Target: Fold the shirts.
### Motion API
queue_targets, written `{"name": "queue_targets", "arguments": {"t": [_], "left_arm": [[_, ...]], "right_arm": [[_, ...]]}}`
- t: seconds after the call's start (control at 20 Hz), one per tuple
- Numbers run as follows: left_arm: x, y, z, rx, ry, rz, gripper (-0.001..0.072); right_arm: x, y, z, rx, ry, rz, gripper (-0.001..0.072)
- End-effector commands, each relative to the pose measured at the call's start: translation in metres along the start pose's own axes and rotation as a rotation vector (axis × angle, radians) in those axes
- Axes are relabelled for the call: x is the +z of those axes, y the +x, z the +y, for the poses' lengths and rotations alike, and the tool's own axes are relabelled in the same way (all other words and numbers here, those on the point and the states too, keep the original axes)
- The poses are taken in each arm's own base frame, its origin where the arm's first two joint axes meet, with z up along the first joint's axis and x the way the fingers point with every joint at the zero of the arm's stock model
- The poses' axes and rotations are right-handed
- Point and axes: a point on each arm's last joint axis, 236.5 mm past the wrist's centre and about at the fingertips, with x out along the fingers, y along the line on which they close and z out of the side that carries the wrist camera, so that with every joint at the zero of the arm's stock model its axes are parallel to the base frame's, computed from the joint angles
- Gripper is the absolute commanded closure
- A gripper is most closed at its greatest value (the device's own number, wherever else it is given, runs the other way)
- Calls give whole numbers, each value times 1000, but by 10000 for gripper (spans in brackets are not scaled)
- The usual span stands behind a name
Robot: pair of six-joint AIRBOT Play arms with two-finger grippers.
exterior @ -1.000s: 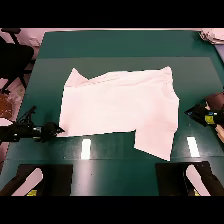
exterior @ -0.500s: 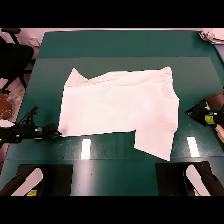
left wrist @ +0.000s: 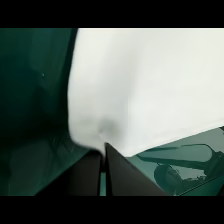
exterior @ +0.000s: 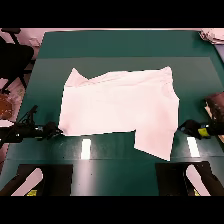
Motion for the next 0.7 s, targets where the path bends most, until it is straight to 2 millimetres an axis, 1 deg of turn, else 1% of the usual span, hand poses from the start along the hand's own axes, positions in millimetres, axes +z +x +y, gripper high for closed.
{"name": "queue_targets", "arguments": {"t": [0.0, 0.15, 0.2, 0.25, 0.45, 0.65], "left_arm": [[1, 0, -1, -3, 1, -4, 684], [2, 0, 0, -1, 1, -9, 684], [2, 0, -1, -2, 1, -7, 684], [1, 0, -1, -3, 0, -5, 684], [1, 0, -1, -3, 1, -6, 684], [1, 0, -1, -3, 1, -5, 683]], "right_arm": [[-31, 24, 1, 52, -110, 86, 254], [-25, 25, -1, 64, -144, 121, 243], [-22, 26, -2, 72, -134, 146, 206], [-18, 26, -3, 78, -125, 165, 199], [2, 30, -8, 101, -126, 227, 199], [1, 42, -13, 128, -115, 298, 199]]}}
